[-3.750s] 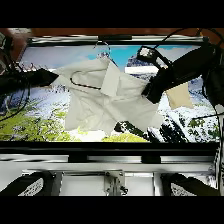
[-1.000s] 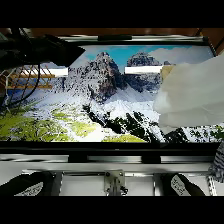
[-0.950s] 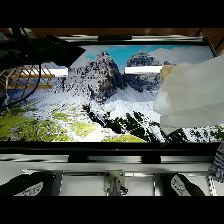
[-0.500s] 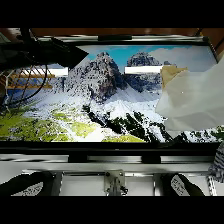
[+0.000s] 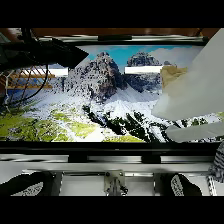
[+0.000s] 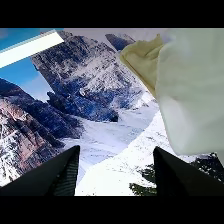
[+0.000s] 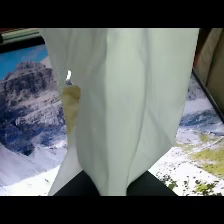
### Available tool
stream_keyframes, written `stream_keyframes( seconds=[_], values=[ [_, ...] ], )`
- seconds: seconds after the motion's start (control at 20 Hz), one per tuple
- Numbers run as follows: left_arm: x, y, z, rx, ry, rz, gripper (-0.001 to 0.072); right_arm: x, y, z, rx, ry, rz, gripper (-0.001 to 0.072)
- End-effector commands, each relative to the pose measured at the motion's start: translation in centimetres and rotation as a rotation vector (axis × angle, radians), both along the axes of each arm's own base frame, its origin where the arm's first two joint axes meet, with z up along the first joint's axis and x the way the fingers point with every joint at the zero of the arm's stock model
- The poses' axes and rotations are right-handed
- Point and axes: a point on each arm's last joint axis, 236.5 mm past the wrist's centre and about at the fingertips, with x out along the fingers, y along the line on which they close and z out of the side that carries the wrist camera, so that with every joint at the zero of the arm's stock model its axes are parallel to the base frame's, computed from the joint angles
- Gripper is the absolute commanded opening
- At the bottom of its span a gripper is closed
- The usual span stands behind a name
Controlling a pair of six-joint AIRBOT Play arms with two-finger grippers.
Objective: Fold the shirts.
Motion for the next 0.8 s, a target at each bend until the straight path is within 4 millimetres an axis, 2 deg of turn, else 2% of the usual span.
stream_keyframes(
  seconds=[0.0,0.3,0.4,0.55,0.75],
  values=[
    [0.0,0.0,0.0,0.0,0.0,0.0,0.0539,-4.1,-2.0,0.9,-0.073,-0.006,-0.154,0.0046],
    [0.3,0.1,0.2,-0.006,-0.009,0.01,0.0539,-9.4,-4.7,2.4,-0.111,-0.057,-0.383,0.0046],
    [0.6,0.1,0.3,-0.012,-0.017,0.018,0.0539,-10.6,-5.8,2.9,-0.138,-0.066,-0.446,0.0046],
    [0.7,0.2,0.6,-0.017,-0.023,0.023,0.0539,-8.9,-7.0,3.3,-0.128,-0.087,-0.461,0.0047],
    [0.7,0.2,0.6,-0.016,-0.023,0.022,0.0539,-3.1,-10.6,0.8,-0.071,-0.014,-0.472,0.0047]
  ],
)
